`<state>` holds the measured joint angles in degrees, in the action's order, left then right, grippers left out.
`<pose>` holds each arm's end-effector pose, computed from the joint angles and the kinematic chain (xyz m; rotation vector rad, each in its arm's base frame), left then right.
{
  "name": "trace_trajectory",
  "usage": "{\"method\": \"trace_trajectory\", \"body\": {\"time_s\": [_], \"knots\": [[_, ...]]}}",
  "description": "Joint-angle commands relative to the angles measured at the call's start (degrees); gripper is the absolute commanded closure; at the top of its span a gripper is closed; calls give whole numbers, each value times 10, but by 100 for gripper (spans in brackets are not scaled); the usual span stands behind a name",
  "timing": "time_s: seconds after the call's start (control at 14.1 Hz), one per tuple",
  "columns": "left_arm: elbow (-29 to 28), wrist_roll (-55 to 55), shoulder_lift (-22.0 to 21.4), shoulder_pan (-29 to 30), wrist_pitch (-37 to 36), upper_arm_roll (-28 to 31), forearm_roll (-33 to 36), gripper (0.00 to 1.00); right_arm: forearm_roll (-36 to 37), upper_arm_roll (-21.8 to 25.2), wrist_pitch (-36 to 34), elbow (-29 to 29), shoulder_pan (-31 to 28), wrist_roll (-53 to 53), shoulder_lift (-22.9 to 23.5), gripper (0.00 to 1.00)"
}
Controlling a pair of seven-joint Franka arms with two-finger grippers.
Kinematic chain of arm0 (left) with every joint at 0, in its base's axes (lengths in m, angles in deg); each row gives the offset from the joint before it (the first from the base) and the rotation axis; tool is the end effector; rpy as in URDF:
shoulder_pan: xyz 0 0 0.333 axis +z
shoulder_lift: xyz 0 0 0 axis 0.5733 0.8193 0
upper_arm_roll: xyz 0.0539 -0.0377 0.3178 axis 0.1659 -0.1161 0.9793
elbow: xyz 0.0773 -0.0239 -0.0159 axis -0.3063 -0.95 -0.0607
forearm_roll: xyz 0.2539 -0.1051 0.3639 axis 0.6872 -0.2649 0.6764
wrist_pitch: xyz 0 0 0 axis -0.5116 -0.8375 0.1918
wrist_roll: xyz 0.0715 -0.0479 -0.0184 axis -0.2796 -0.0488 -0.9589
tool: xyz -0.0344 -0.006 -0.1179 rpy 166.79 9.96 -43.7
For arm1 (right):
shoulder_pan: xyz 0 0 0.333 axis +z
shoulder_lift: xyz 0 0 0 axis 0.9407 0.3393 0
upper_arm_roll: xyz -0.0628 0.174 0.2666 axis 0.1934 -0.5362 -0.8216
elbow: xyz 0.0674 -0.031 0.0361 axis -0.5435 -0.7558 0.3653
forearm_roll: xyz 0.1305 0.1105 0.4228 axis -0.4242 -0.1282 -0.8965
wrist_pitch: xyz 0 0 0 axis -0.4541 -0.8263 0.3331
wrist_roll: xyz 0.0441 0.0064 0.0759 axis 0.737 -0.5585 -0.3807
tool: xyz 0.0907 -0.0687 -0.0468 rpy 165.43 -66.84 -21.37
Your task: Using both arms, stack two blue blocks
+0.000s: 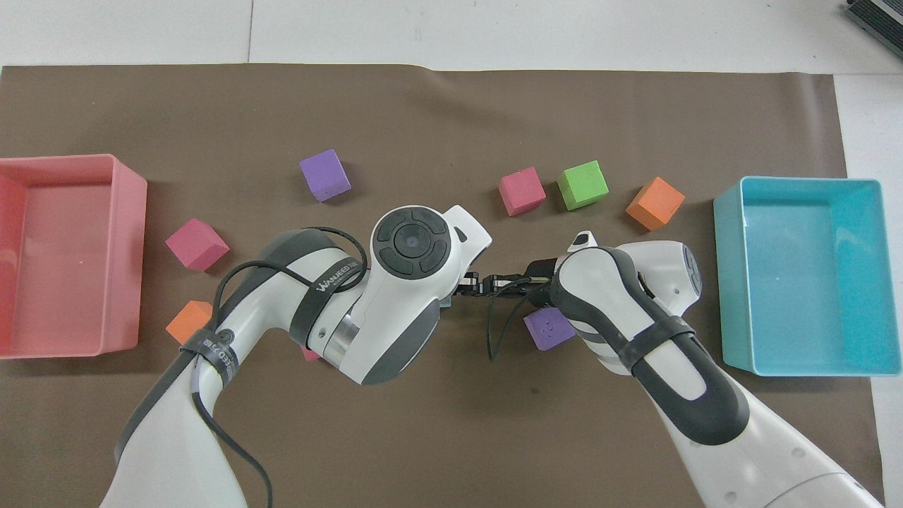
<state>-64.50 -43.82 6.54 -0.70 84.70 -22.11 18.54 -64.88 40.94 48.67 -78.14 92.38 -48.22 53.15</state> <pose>0.5348 -0.4519 0.3486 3.1018 -0.1517 -0.0428 0.5669 0.2496 0.2029 -2.3115 0.0192 0.0201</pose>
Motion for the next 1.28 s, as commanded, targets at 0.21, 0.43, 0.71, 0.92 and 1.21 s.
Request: {"method": "trace_trajectory", "body": {"time_s": [0.21, 0.43, 0.71, 0.92, 1.21], "knots": [[-18, 8, -18, -6, 3, 8, -4, 29, -20, -2, 12, 1, 0, -15, 2, 100], [-18, 8, -17, -6, 5, 8, -4, 26, -20, -2, 12, 1, 0, -15, 2, 100], [-18, 8, -17, -5, 6, 8, -4, 24, -20, -2, 12, 1, 0, -15, 2, 100], [-19, 9, -17, -5, 6, 8, -5, 24, -20, -2, 16, 1, 1, -15, 2, 100], [-28, 9, -21, -10, 8, 7, -10, 24, -19, -1, 12, 0, -7, -29, 2, 100]]}}
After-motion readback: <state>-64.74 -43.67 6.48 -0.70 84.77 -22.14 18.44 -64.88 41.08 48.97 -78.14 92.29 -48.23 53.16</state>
